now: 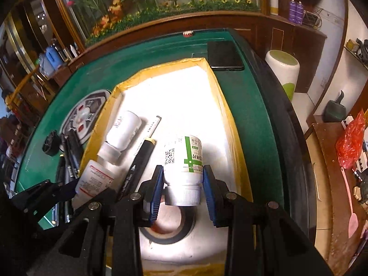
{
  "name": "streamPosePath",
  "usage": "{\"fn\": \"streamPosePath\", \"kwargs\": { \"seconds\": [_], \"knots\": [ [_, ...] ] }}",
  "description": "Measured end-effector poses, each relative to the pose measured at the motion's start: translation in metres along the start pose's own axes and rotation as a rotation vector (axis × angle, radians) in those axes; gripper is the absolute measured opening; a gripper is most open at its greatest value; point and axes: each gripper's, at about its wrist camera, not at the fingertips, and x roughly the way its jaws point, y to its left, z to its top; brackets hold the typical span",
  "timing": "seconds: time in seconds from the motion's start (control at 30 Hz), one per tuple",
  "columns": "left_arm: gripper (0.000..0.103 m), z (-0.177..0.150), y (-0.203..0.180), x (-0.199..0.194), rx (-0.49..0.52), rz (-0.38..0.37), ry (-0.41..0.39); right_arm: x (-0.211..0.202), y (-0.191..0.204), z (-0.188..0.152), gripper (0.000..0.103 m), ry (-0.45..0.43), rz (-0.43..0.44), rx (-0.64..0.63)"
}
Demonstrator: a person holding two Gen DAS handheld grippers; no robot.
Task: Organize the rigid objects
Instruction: 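Carry both bottles into the tray and open both grippers, then grasp a black marker with the left gripper while the right grasps a clear pen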
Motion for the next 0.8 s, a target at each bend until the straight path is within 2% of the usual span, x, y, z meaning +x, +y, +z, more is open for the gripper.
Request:
{"fn": "streamPosePath", "kwargs": {
  "seconds": [0.13,0.47,0.6,0.8],
  "knots": [
    [0.037,0.001,0.0,0.005,0.002,-0.013,0.008,0.011,-0.001,0.003,0.032,0.029,-0.02,0.003],
    [0.038,0.005,-0.002,0.007,0.013,-0.043,-0.001,0.017,-0.002,0.009,0.032,0.022,-0.035,-0.002],
    [0.051,0.004,-0.002,0.001,0.011,-0.054,-0.014,0.016,-0.002,0.009,0.035,0.021,-0.034,0.0],
    [0.053,-0.001,-0.004,-0.016,0.034,-0.075,-0.036,-0.001,-0.004,0.005,0.036,-0.02,-0.019,0.031]
  ]
}}
